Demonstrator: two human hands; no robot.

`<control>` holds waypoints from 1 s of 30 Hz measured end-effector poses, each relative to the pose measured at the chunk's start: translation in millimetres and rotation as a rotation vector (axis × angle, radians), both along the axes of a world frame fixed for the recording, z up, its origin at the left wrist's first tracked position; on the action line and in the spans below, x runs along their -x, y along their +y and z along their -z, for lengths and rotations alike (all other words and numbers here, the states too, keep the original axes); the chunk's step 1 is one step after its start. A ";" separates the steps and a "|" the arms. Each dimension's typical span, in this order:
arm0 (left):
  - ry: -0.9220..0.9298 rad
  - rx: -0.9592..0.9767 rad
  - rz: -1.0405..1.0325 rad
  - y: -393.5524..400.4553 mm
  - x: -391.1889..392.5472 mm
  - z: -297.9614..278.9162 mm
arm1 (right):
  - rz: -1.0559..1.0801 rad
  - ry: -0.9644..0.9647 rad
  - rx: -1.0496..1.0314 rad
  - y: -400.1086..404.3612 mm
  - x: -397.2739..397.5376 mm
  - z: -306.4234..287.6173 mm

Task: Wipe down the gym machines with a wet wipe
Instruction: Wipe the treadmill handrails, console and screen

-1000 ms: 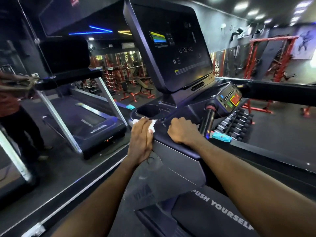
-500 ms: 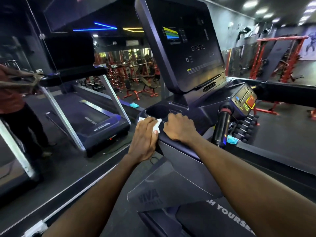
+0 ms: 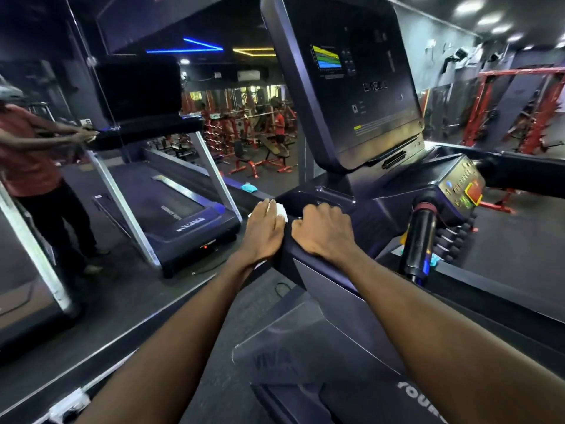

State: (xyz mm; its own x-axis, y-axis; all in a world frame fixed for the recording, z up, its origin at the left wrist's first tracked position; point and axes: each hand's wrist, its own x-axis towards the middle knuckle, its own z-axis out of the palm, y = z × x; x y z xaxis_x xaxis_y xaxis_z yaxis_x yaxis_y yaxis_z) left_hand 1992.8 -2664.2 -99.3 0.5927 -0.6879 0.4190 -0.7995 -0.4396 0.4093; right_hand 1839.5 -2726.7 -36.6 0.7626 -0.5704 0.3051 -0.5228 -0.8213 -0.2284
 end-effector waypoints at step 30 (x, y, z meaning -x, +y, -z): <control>0.891 0.757 -0.422 -15.9 53.0 5.3 | -0.019 -0.046 -0.084 -4.3 -1.1 4.1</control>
